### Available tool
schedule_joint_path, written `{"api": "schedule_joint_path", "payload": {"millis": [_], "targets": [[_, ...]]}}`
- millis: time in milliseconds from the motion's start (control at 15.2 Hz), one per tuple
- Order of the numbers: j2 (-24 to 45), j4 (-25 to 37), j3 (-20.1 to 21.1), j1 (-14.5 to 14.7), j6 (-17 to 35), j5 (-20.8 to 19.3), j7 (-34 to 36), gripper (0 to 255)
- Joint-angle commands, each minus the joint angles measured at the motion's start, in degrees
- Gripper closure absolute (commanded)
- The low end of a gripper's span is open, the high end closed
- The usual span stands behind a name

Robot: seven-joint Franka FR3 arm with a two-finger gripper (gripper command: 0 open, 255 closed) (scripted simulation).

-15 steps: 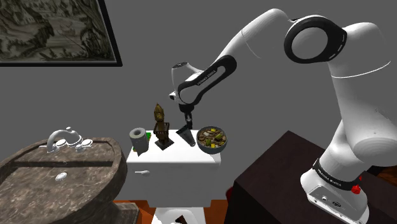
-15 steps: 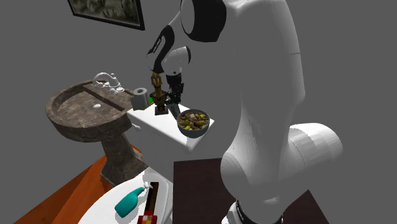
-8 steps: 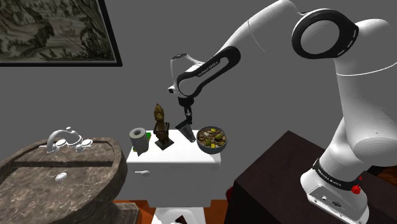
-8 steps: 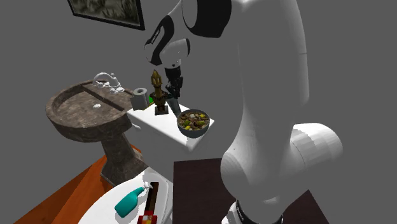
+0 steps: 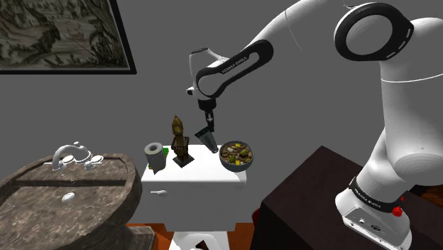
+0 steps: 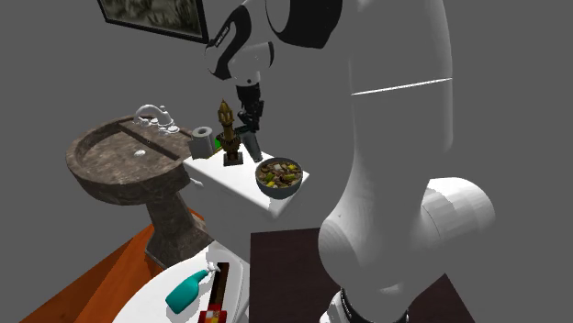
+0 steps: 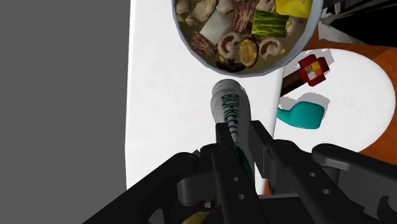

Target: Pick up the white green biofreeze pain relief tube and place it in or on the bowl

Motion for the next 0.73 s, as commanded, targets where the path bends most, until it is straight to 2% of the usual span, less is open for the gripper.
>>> {"api": "schedule_joint_path", "payload": {"millis": [0, 660], "targets": [[-0.75, 0.56, 0.04, -0.07, -1.31, 0.12, -0.15, 255], [-3.95, 3.75, 0.25, -0.15, -7.67, 0.62, -0.6, 255]]}}
